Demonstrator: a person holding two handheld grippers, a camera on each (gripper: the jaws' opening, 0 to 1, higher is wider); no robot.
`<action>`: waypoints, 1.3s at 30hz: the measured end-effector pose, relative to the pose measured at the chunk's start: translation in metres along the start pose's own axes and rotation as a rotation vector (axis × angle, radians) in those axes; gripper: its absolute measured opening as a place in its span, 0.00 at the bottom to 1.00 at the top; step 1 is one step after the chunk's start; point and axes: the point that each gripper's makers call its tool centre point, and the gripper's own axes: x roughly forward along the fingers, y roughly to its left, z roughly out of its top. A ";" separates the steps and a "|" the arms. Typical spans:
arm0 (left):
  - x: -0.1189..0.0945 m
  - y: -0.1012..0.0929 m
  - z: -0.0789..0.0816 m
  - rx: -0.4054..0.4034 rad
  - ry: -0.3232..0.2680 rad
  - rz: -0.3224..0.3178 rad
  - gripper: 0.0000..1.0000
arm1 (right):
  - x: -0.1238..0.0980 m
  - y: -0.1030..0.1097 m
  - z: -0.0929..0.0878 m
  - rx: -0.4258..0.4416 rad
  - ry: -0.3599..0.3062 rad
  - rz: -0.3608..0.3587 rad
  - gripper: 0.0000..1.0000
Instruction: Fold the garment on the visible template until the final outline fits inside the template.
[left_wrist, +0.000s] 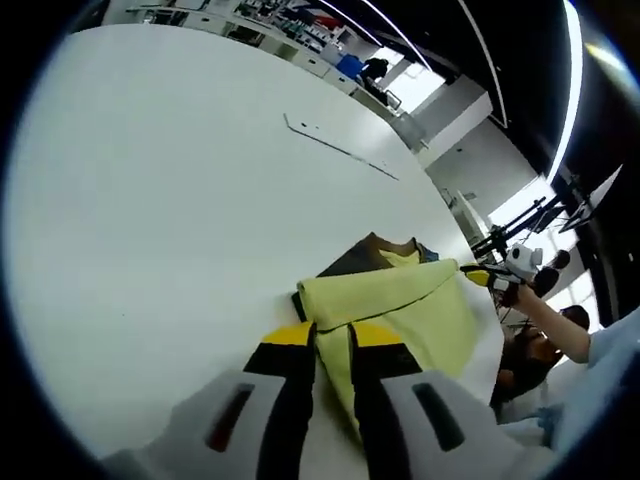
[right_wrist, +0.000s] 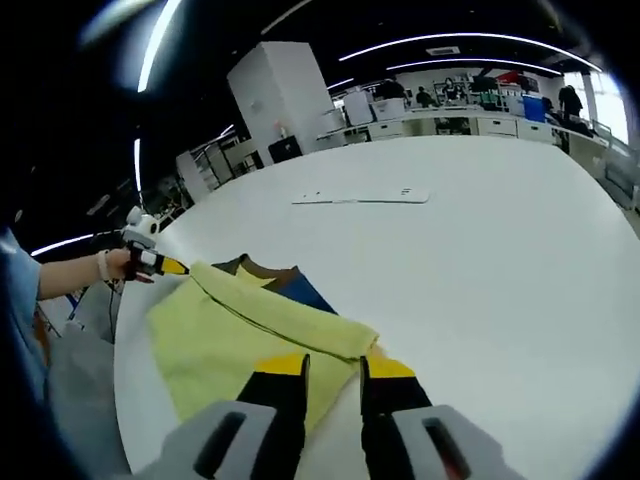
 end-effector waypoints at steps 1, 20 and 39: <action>0.000 0.002 0.002 0.001 -0.006 0.006 0.11 | 0.000 -0.002 0.001 0.001 -0.008 -0.008 0.18; 0.012 -0.013 0.016 -0.261 -0.030 -0.100 0.00 | 0.017 -0.001 0.006 0.069 -0.005 0.002 0.00; 0.031 -0.002 0.051 -0.405 -0.177 -0.101 0.00 | 0.043 -0.031 0.035 0.354 -0.134 -0.047 0.00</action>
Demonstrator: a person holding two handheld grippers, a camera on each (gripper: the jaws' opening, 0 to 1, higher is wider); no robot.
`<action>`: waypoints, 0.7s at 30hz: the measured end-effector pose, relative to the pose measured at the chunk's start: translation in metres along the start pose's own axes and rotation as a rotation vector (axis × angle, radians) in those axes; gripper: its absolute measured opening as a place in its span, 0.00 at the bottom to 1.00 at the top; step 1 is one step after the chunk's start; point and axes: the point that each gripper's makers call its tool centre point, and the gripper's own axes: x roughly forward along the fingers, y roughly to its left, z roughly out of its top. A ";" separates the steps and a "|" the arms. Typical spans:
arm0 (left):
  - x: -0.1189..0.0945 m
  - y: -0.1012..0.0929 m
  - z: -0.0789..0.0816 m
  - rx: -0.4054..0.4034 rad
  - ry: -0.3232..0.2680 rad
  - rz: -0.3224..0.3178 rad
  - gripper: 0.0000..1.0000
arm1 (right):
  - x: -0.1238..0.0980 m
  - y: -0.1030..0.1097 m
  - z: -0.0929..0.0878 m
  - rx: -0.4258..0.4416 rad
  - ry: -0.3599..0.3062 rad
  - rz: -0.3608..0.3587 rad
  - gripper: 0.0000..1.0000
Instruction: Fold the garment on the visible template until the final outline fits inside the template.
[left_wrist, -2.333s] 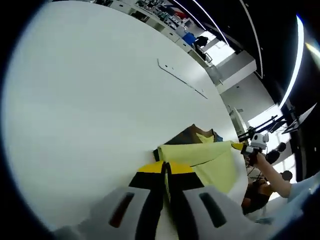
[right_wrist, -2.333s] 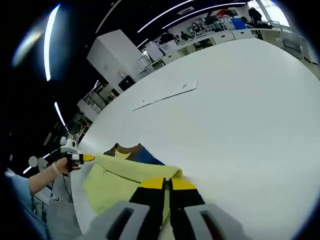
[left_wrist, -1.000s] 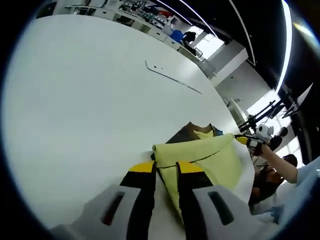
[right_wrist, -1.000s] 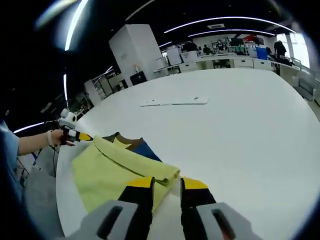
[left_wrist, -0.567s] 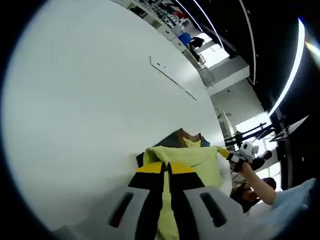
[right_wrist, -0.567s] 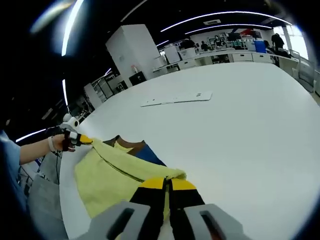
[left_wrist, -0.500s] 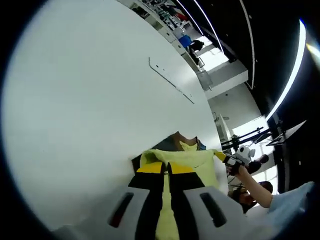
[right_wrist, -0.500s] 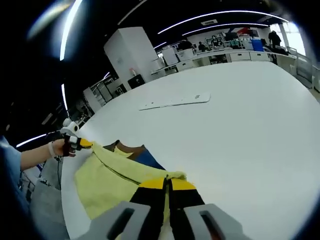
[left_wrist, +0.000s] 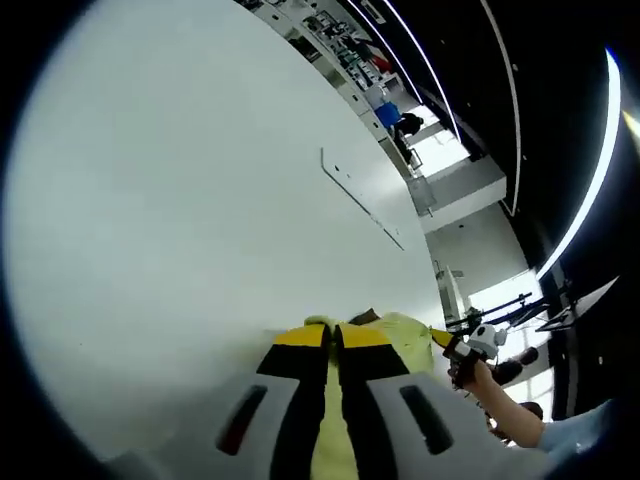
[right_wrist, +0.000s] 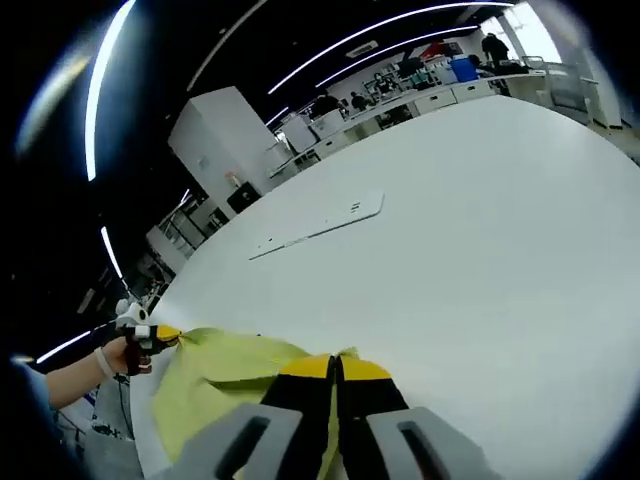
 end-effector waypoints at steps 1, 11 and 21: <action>-0.001 0.001 0.003 0.025 -0.011 0.013 0.00 | 0.000 -0.001 -0.001 0.015 0.009 0.003 0.00; -0.007 -0.003 0.029 0.066 -0.110 0.005 0.22 | -0.002 -0.001 0.011 -0.067 -0.045 -0.020 0.15; -0.017 -0.009 0.005 0.242 -0.025 0.029 0.46 | -0.006 0.020 0.004 -0.152 -0.043 0.068 0.34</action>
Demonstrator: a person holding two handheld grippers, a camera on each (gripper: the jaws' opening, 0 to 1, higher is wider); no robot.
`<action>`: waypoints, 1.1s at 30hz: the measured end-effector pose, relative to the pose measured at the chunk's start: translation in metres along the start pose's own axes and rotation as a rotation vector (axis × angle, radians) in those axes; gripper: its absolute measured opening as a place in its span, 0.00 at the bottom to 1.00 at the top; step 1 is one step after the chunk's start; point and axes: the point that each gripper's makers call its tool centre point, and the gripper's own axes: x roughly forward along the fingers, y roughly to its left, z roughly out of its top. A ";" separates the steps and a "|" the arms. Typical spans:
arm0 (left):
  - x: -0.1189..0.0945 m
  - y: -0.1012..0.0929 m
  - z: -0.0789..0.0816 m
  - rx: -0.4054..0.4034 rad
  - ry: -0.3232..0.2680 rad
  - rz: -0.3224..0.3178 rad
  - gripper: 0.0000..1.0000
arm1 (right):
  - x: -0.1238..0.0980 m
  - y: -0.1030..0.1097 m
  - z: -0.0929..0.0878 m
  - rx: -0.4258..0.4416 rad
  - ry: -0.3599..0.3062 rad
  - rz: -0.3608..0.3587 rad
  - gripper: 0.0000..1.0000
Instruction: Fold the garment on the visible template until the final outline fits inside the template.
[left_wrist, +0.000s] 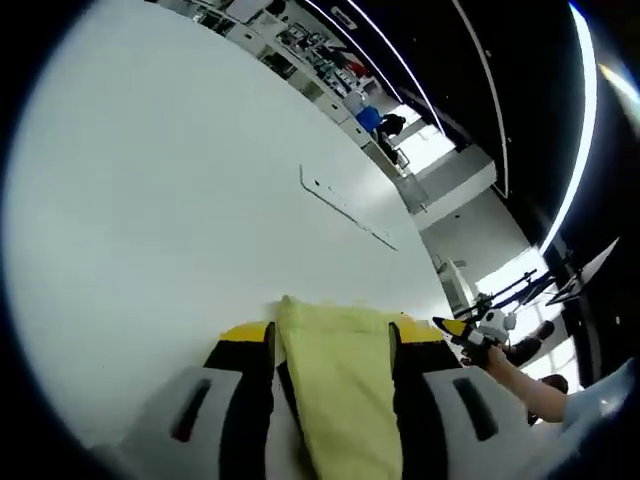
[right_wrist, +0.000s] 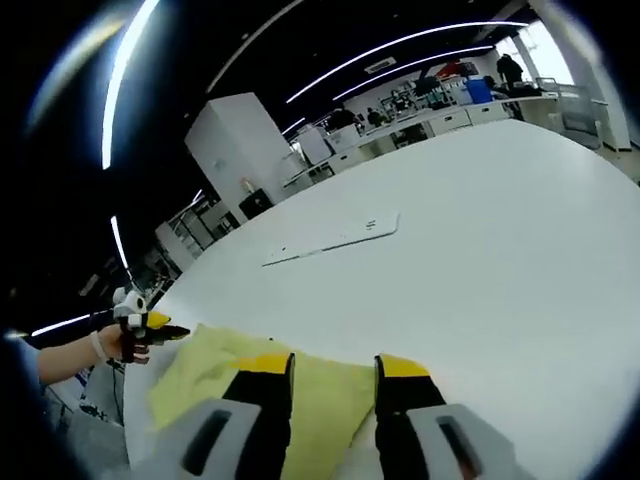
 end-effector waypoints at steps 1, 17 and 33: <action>-0.001 0.000 0.000 0.044 0.002 -0.002 0.52 | -0.001 0.003 0.000 -0.022 0.003 0.012 0.40; -0.014 -0.027 -0.036 0.457 0.104 -0.055 0.99 | -0.018 0.044 -0.016 -0.254 0.057 0.089 1.00; -0.051 -0.049 -0.072 0.467 0.086 -0.096 0.99 | -0.070 0.058 -0.036 -0.230 0.030 0.068 1.00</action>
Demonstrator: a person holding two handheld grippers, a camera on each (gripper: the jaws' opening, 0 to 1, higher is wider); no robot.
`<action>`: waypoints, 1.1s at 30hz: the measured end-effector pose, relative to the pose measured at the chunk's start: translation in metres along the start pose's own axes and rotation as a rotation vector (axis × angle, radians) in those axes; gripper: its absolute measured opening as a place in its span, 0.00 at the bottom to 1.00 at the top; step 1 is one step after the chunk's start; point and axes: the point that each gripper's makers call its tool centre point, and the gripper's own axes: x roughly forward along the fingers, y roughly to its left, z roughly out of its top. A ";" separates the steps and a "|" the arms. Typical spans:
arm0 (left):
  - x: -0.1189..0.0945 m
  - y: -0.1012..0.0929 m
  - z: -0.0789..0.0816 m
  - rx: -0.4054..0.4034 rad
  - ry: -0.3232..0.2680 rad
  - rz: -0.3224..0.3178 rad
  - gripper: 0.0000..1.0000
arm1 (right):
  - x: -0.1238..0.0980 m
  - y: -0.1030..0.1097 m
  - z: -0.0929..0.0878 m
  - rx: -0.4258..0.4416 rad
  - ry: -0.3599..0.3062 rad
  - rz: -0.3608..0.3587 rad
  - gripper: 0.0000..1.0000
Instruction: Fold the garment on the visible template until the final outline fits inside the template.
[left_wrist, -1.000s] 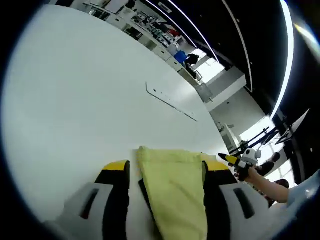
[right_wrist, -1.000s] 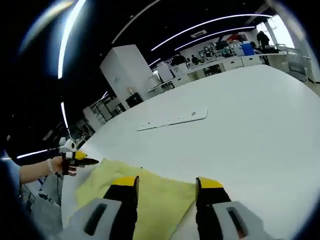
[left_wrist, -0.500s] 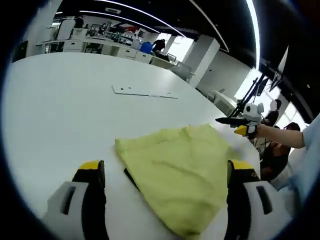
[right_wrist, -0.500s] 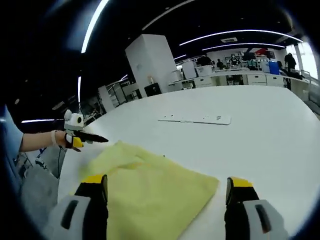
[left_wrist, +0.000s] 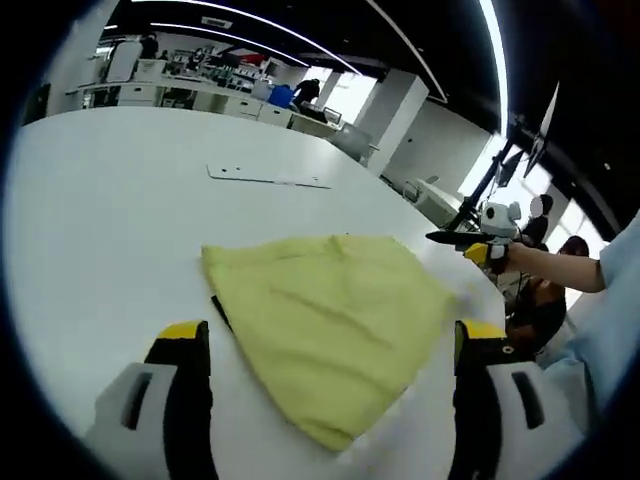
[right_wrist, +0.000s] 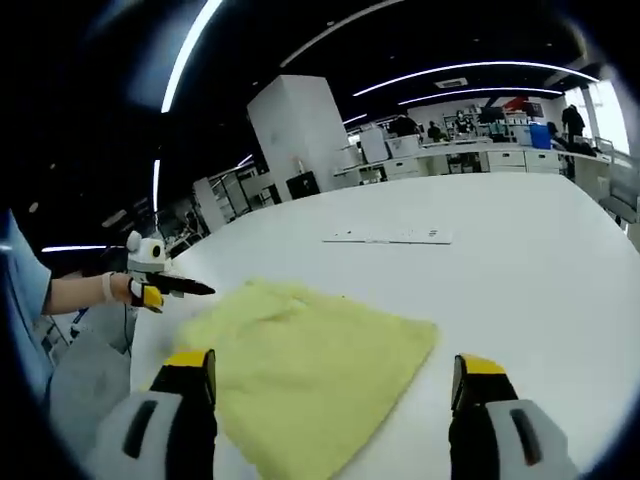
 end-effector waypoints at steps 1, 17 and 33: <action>-0.003 -0.001 0.000 0.002 -0.008 0.002 0.98 | -0.003 0.001 -0.003 0.000 0.006 -0.003 1.00; -0.043 -0.028 -0.031 0.022 -0.025 0.023 0.91 | -0.047 0.036 -0.038 -0.017 0.006 -0.017 0.94; -0.052 -0.014 -0.072 0.005 0.046 0.041 0.58 | -0.055 0.027 -0.074 0.019 0.060 -0.013 0.54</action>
